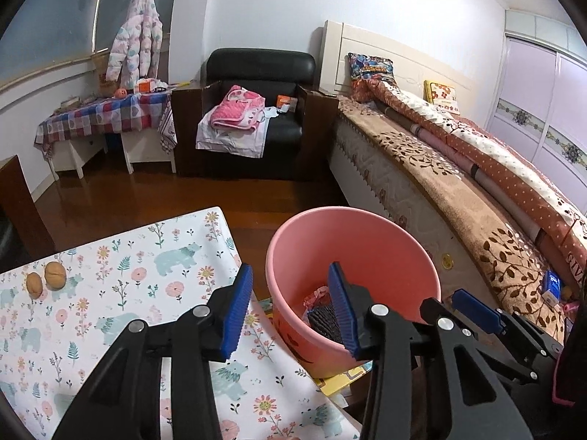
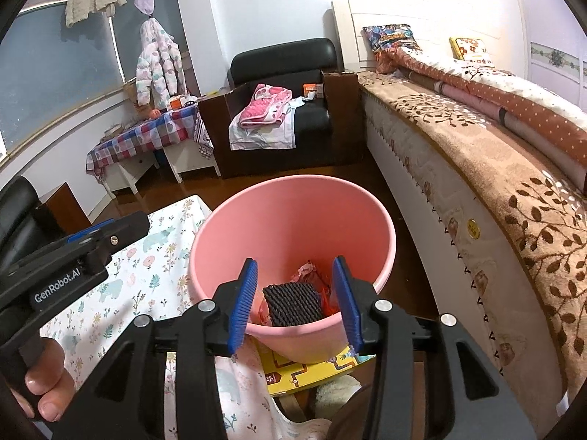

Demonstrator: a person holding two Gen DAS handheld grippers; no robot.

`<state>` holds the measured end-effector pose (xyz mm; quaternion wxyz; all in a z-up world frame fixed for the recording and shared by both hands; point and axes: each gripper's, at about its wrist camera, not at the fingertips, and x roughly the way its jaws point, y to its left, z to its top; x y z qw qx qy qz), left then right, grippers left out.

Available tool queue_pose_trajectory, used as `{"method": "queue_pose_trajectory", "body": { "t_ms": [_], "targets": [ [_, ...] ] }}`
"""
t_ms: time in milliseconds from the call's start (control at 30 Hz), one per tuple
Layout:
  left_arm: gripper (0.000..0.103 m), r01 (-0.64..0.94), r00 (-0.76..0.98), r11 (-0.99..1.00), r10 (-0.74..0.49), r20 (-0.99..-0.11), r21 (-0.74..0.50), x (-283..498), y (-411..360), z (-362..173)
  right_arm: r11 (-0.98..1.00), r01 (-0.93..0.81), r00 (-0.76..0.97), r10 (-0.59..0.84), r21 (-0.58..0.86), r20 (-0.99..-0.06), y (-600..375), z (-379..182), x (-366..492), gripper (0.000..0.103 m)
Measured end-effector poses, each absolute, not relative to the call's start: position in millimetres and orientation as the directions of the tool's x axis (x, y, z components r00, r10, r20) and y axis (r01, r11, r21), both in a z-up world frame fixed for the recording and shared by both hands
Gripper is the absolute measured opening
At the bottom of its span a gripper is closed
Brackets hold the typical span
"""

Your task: Collect trash

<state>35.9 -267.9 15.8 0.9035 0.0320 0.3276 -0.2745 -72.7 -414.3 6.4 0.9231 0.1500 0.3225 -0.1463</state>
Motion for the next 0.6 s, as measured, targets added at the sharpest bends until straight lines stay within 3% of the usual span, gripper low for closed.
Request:
{"method": "queue_pose_trajectory", "body": {
  "t_ms": [600],
  "targets": [
    [0.041,0.515,0.640,0.849,-0.471,-0.606,-0.117,28.9,-263.2,18.7,0.914,0.368,0.756,-0.186,0.173,-0.627,-407.1,12.7,-77.4,0.044]
  ]
}}
